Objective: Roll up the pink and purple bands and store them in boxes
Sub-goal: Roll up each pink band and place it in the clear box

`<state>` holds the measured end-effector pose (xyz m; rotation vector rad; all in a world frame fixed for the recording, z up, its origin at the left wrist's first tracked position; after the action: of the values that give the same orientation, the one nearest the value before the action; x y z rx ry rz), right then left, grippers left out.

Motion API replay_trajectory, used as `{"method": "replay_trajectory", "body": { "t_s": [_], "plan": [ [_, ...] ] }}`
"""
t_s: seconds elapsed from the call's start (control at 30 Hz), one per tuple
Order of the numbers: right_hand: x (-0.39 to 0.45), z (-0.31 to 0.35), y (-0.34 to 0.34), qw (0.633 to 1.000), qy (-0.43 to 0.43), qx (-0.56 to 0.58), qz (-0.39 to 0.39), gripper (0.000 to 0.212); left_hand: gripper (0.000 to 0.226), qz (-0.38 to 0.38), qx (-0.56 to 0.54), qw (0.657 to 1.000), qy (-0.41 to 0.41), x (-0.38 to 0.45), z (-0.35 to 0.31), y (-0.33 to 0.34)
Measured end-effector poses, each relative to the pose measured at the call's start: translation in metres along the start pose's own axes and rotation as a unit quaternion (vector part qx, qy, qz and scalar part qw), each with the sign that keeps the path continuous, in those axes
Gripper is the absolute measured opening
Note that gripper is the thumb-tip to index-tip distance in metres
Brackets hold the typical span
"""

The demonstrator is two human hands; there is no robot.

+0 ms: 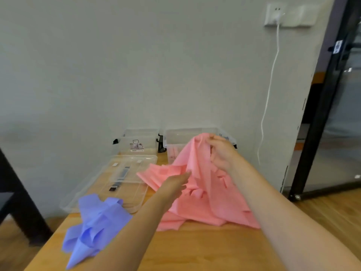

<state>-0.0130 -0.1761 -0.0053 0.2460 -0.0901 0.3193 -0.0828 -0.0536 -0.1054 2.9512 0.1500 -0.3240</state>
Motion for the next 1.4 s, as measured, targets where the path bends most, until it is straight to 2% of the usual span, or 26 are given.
{"method": "replay_trajectory", "body": {
  "t_s": [0.07, 0.13, 0.23, 0.27, 0.3, 0.37, 0.43, 0.47, 0.5, 0.6, 0.63, 0.7, 0.73, 0.8, 0.87, 0.9, 0.93, 1.0, 1.1, 1.2, 1.27, 1.3, 1.4],
  "plan": [
    [0.005, 0.019, 0.009, 0.999, -0.02, 0.013, 0.039, 0.027, 0.038, 0.043, -0.049, 0.998, -0.016, 0.006, -0.003, 0.019],
    [0.01, 0.038, 0.013, 0.997, -0.044, 0.001, 0.067, 0.031, 0.036, 0.09, -0.146, 0.985, 0.012, 0.013, -0.015, 0.035],
    [0.019, 0.056, 0.008, 0.993, -0.071, -0.044, 0.082, 0.037, 0.064, 0.175, -0.322, 0.929, 0.056, 0.015, -0.047, 0.051],
    [0.023, 0.059, 0.004, 0.993, -0.073, -0.058, 0.077, 0.04, 0.07, 0.207, -0.348, 0.912, 0.071, 0.015, -0.059, 0.053],
    [0.027, 0.061, -0.001, 0.993, -0.073, -0.066, 0.071, 0.043, 0.069, 0.232, -0.348, 0.905, 0.085, 0.013, -0.07, 0.055],
    [0.034, 0.064, -0.003, 0.993, -0.066, -0.072, 0.071, 0.048, 0.048, 0.213, -0.252, 0.935, 0.127, 0.015, -0.086, 0.055],
    [0.037, 0.066, 0.002, 0.991, -0.06, -0.092, 0.081, 0.051, 0.024, 0.096, -0.139, 0.97, 0.176, 0.027, -0.099, 0.046],
    [0.039, 0.067, 0.004, 0.99, -0.059, -0.104, 0.074, 0.052, 0.02, 0.032, -0.135, 0.973, 0.184, 0.035, -0.106, 0.036],
    [0.041, 0.07, 0.003, 0.991, -0.064, -0.108, 0.047, 0.051, 0.02, 0.006, -0.161, 0.97, 0.183, 0.039, -0.116, 0.029],
    [0.05, 0.087, -0.017, 0.991, -0.081, -0.029, -0.099, 0.038, 0.022, 0.05, -0.225, 0.954, 0.192, 0.045, -0.164, 0.024],
    [0.054, 0.091, -0.02, 0.99, -0.077, 0.02, -0.114, 0.035, 0.023, 0.068, -0.231, 0.95, 0.197, 0.042, -0.183, 0.026],
    [0.057, 0.098, -0.013, 0.988, -0.058, 0.123, -0.071, 0.028, 0.024, 0.106, -0.253, 0.94, 0.201, 0.04, -0.221, 0.031],
    [0.055, 0.099, -0.003, 0.99, -0.041, 0.131, -0.027, 0.028, 0.024, 0.129, -0.258, 0.936, 0.202, 0.039, -0.236, 0.034],
    [0.05, 0.094, 0.014, 0.997, -0.022, 0.059, 0.045, 0.033, 0.022, 0.174, -0.229, 0.937, 0.199, 0.038, -0.252, 0.04],
    [0.049, 0.083, 0.019, 0.998, -0.032, 0.0, 0.052, 0.031, 0.019, 0.188, -0.163, 0.948, 0.196, 0.042, -0.248, 0.038],
    [0.054, 0.079, 0.014, 0.999, -0.046, -0.011, 0.026, 0.045, 0.018, 0.178, -0.144, 0.953, 0.2, 0.046, -0.241, 0.034],
    [0.055, 0.079, 0.01, 0.998, -0.061, -0.021, -0.001, 0.058, 0.019, 0.162, -0.146, 0.953, 0.209, 0.052, -0.235, 0.027],
    [0.056, 0.083, -0.002, 0.993, -0.082, -0.059, -0.065, 0.067, 0.023, 0.135, -0.217, 0.946, 0.201, 0.061, -0.213, 0.014],
    [0.053, 0.076, -0.005, 0.992, -0.087, -0.058, -0.076, 0.065, 0.023, 0.132, -0.345, 0.915, 0.162, 0.069, -0.164, 0.002],
    [0.047, 0.058, 0.005, 0.994, -0.069, -0.071, -0.037, 0.058, 0.041, 0.162, -0.371, 0.908, 0.106, 0.061, -0.103, 0.016],
    [0.045, 0.045, 0.01, 0.993, -0.049, -0.102, -0.018, 0.054, 0.032, 0.169, -0.376, 0.908, 0.074, 0.056, -0.073, 0.029],
    [0.045, 0.04, 0.009, 0.991, -0.043, -0.122, -0.022, 0.051, 0.028, 0.16, -0.376, 0.91, 0.074, 0.055, -0.066, 0.03],
    [0.045, 0.04, -0.01, 0.973, -0.051, -0.203, -0.098, 0.045, 0.043, 0.16, -0.39, 0.9, 0.111, 0.053, -0.075, 0.025]
  ]
}}
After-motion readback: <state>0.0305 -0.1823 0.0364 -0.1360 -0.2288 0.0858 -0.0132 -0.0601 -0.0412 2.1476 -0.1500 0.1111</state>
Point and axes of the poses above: each hand's wrist, its own x-axis towards the middle knuckle, its own y-axis out of the palm, z = x × y, the point moved 8 cm from there along x, towards the middle knuckle, and after that the axes turned 12 degrees about -x, right-handed, at the moved point
